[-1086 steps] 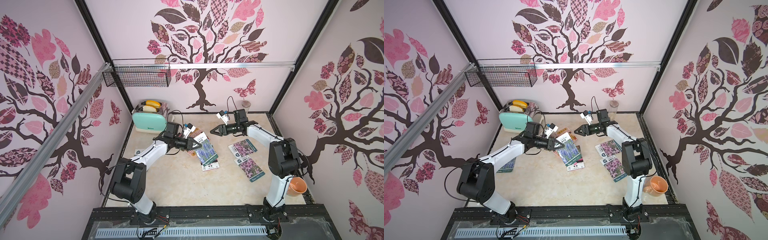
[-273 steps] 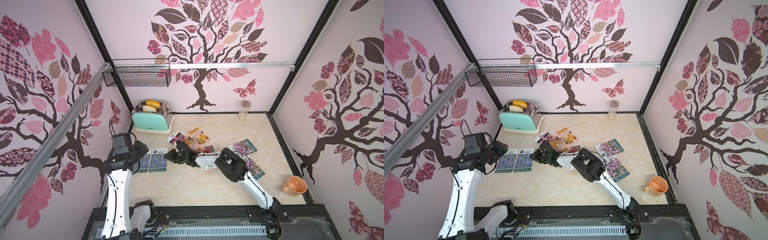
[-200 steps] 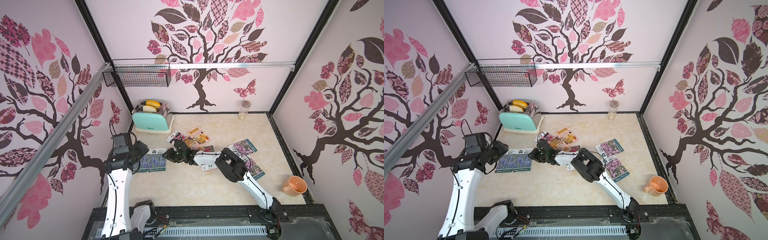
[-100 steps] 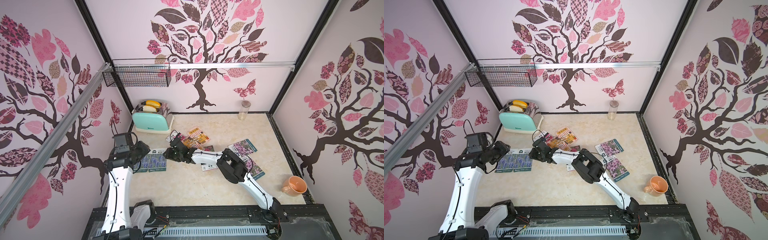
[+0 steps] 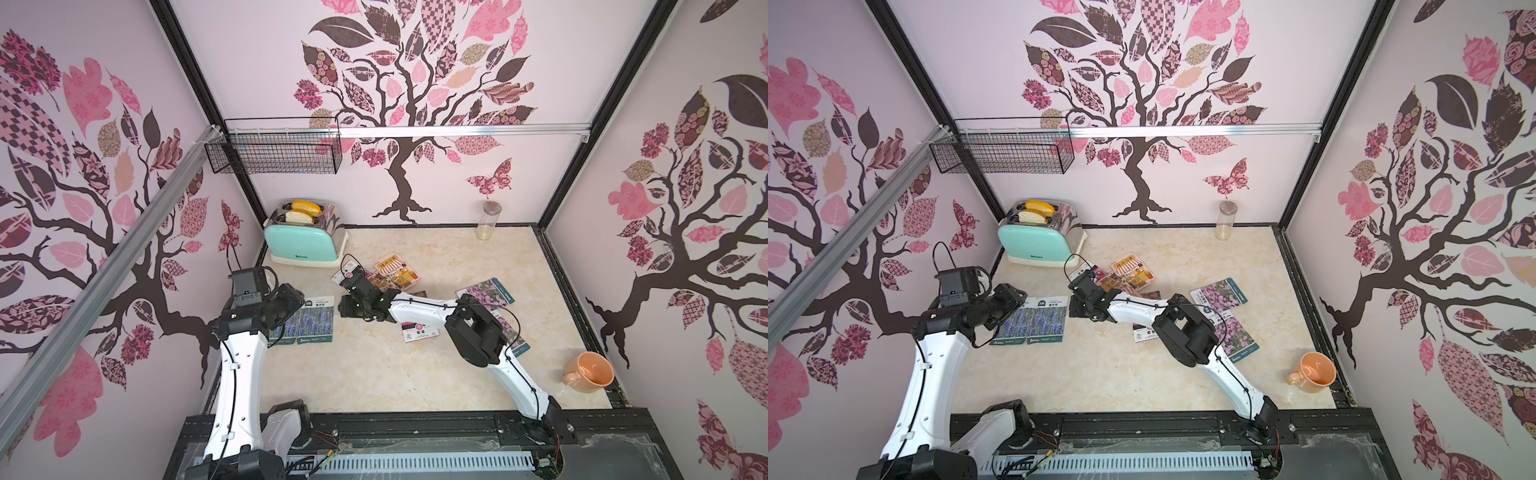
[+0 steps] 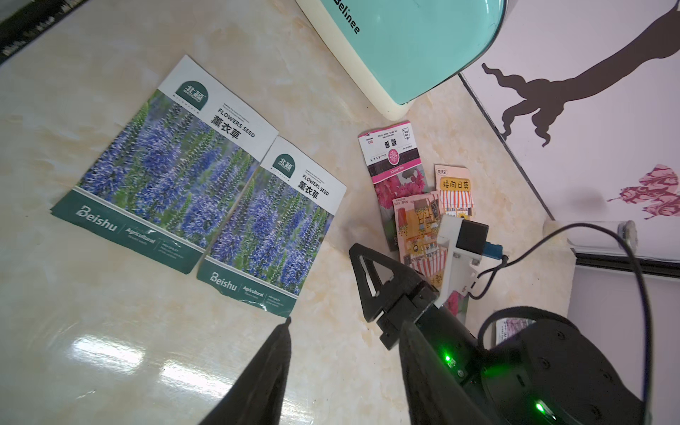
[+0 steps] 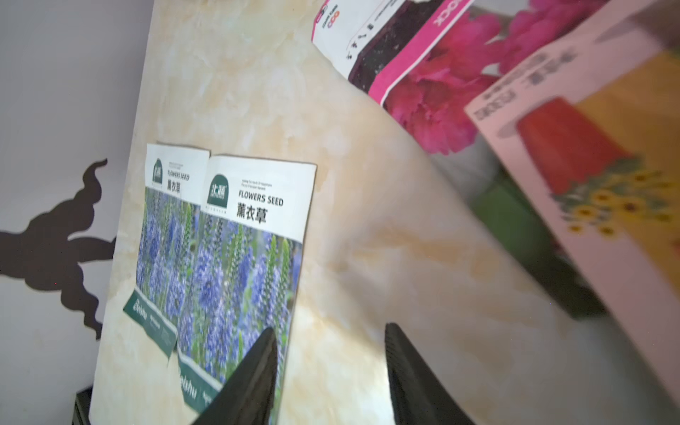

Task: Arrange the seed packets in a row
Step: Place the seed packet at the center of the board, then pick up the seed packet from the center of the board.

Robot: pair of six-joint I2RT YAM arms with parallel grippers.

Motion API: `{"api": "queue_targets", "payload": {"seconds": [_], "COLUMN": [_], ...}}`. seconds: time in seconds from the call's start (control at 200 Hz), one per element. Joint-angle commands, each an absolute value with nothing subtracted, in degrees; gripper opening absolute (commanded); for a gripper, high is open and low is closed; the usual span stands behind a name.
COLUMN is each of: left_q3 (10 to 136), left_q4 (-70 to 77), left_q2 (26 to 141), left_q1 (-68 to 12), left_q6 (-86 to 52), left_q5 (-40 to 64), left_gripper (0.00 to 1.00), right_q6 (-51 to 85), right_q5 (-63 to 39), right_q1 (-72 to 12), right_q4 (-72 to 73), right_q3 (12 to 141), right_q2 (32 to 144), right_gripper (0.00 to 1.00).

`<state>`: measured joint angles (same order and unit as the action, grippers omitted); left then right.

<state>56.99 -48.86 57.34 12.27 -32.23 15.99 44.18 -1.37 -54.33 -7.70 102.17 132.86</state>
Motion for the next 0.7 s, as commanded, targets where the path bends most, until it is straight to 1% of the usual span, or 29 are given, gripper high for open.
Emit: {"api": "queue_targets", "payload": {"seconds": [0.0, 0.06, 0.11, 0.165, 0.235, 0.275, 0.39, 0.455, 0.56, 0.695], "left_q3": [54.92, 54.17, 54.23, 55.06, 57.01, 58.04, 59.55, 61.18, 63.50, 64.11], "left_q4": [-42.84, -40.16, -38.32, -36.49, -35.06, -34.57, -30.26, -29.14, -28.84, -27.31], "left_q2": [57.80, 59.08, 61.23, 64.68, 70.42, 73.44, 80.71, 85.01, 91.11, 94.77], "left_q1": [11.49, 8.35, 3.68, -1.33, -7.12, -9.66, -13.86, -15.78, -18.87, -20.42], "left_q6": [-32.44, -33.87, -34.69, -35.96, -37.72, -38.81, -40.69, -41.27, -42.17, -43.24], "left_q5": [21.57, 21.10, 18.63, 16.44, 12.89, 10.53, 8.40, 8.48, 6.80, 6.26], "left_gripper": [0.52, 0.53, 0.53, 0.54, 0.54, 0.54, 0.56, 0.56, 0.56, 0.56], "right_q6": [37.49, 35.65, 34.36, 32.39, 30.02, 28.90, 25.35, 24.10, 22.15, 22.59], "right_q5": [-3.02, -6.24, -8.94, -14.23, -20.16, -21.93, -26.42, -28.76, -30.39, -33.12], "right_q1": [-49.92, -46.55, -43.44, -39.01, -33.28, -30.03, -23.59, -21.82, -21.60, -21.61], "right_q4": [-6.41, -4.34, -3.62, -3.15, -2.87, -4.09, -2.87, -3.48, -5.15, -4.00], "right_q3": [94.82, 89.64, 86.61, 83.52, 80.47, 79.67, 76.96, 77.05, 78.30, 78.08], "right_q2": [121.47, 116.75, 114.06, 111.99, 110.67, 110.56, 110.71, 111.62, 112.80, 113.94], "right_gripper": [0.51, 0.53, 0.54, 0.56, 0.54, 0.53, 0.48, 0.48, 0.49, 0.49]}}
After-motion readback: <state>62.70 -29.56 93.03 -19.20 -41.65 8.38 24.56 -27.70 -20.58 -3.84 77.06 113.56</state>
